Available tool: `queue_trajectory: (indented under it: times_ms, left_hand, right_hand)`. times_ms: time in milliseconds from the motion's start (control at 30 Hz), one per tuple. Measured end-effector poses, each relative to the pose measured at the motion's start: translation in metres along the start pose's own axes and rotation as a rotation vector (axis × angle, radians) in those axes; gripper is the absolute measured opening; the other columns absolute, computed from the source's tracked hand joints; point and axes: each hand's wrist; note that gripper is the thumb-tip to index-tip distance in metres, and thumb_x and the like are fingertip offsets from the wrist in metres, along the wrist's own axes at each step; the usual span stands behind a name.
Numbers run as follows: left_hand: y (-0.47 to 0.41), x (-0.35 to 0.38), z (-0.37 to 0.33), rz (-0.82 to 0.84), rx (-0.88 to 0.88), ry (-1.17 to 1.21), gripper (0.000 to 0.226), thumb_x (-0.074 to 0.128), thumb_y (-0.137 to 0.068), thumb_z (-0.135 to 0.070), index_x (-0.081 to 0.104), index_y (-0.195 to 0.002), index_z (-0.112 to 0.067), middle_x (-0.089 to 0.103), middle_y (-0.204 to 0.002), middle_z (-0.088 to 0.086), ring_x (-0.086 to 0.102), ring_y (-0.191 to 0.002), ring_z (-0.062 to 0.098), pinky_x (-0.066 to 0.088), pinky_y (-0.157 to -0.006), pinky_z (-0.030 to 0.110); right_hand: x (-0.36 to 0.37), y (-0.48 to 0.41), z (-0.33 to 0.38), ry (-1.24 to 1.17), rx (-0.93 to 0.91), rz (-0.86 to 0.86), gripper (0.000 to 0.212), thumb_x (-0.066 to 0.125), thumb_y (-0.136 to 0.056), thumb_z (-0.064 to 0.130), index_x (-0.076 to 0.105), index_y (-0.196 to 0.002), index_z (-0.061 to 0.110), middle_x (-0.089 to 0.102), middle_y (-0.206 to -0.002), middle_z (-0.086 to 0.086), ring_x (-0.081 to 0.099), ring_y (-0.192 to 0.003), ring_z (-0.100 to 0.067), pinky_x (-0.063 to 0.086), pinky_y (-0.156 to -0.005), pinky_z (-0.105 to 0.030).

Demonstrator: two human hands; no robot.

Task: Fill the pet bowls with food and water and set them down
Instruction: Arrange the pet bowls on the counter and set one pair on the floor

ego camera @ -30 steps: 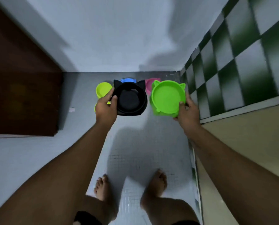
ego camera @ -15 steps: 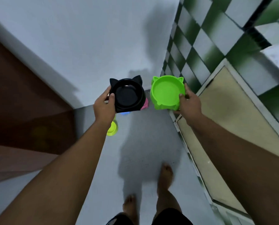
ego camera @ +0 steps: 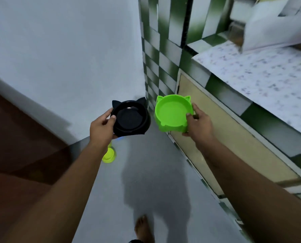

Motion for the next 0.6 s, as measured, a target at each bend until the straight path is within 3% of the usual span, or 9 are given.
queue_trajectory:
  times_ms: [133, 233, 300, 367, 433, 533, 600]
  left_hand:
    - [0.056, 0.024, -0.014, 0.057, 0.045, -0.022, 0.029, 0.062, -0.100, -0.022, 0.071, -0.125, -0.036, 0.077, -0.098, 0.001, 0.074, -0.087, 0.027, 0.063, -0.067, 0.041]
    - [0.097, 0.049, -0.020, 0.104, 0.057, -0.021, 0.030, 0.064, -0.099, -0.026, 0.071, -0.126, -0.035, 0.078, -0.104, 0.004, 0.075, -0.093, 0.031, 0.064, -0.071, 0.046]
    - [0.122, 0.068, -0.023, 0.135, 0.062, -0.005, 0.030, 0.064, -0.099, -0.025, 0.071, -0.128, -0.033, 0.077, -0.103, 0.004, 0.072, -0.088, 0.026, 0.064, -0.069, 0.042]
    - [0.147, 0.090, -0.024, 0.173, 0.061, 0.009, 0.030, 0.064, -0.099, -0.025, 0.071, -0.127, -0.033, 0.076, -0.102, 0.007, 0.067, -0.085, 0.028, 0.064, -0.074, 0.048]
    - [0.169, 0.110, -0.025, 0.229, 0.048, 0.033, 0.029, 0.064, -0.100, -0.023, 0.071, -0.127, -0.031, 0.076, -0.104, 0.008, 0.069, -0.089, 0.032, 0.063, -0.074, 0.050]
    - [0.196, 0.138, -0.031, 0.307, 0.043, 0.032, 0.029, 0.065, -0.100, -0.023, 0.071, -0.127, -0.032, 0.076, -0.109, 0.005, 0.073, -0.098, 0.038, 0.064, -0.075, 0.048]
    - [0.210, 0.156, -0.035, 0.385, 0.055, 0.028, 0.030, 0.065, -0.099, -0.023, 0.071, -0.127, -0.033, 0.074, -0.116, 0.007, 0.072, -0.103, 0.037, 0.062, -0.079, 0.054]
  right_hand:
    - [-0.075, 0.039, 0.001, 0.059, -0.014, -0.047, 0.051, 0.055, -0.100, 0.017, 0.045, -0.148, 0.027, 0.059, -0.118, -0.006, 0.065, -0.079, -0.020, 0.062, -0.060, -0.051]
    - [-0.133, 0.070, -0.004, 0.067, -0.055, -0.110, 0.049, 0.055, -0.100, 0.018, 0.047, -0.147, 0.028, 0.063, -0.106, -0.002, 0.065, -0.069, -0.017, 0.062, -0.055, -0.047]
    - [-0.168, 0.091, -0.008, 0.053, -0.081, -0.158, 0.048, 0.055, -0.100, 0.020, 0.048, -0.146, 0.029, 0.066, -0.105, 0.004, 0.069, -0.075, -0.020, 0.062, -0.062, -0.049]
    - [-0.199, 0.107, -0.013, 0.042, -0.073, -0.203, 0.048, 0.055, -0.099, 0.023, 0.048, -0.146, 0.029, 0.067, -0.116, 0.000, 0.071, -0.084, -0.024, 0.062, -0.069, -0.051]
    - [-0.226, 0.122, -0.017, 0.030, -0.065, -0.256, 0.050, 0.054, -0.096, 0.027, 0.049, -0.146, 0.031, 0.068, -0.115, -0.003, 0.072, -0.083, -0.025, 0.062, -0.070, -0.052]
    - [-0.262, 0.146, -0.023, 0.002, -0.066, -0.310, 0.051, 0.053, -0.095, 0.032, 0.047, -0.146, 0.034, 0.066, -0.126, -0.002, 0.069, -0.100, -0.024, 0.061, -0.078, -0.052]
    - [-0.284, 0.162, -0.026, -0.008, -0.044, -0.349, 0.049, 0.051, -0.101, 0.026, 0.043, -0.149, 0.030, 0.063, -0.122, 0.001, 0.069, -0.094, -0.023, 0.062, -0.071, -0.051]
Point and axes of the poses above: each hand's wrist, its own y-axis away from the middle knuckle, its own x-axis out of the palm, z = x × y
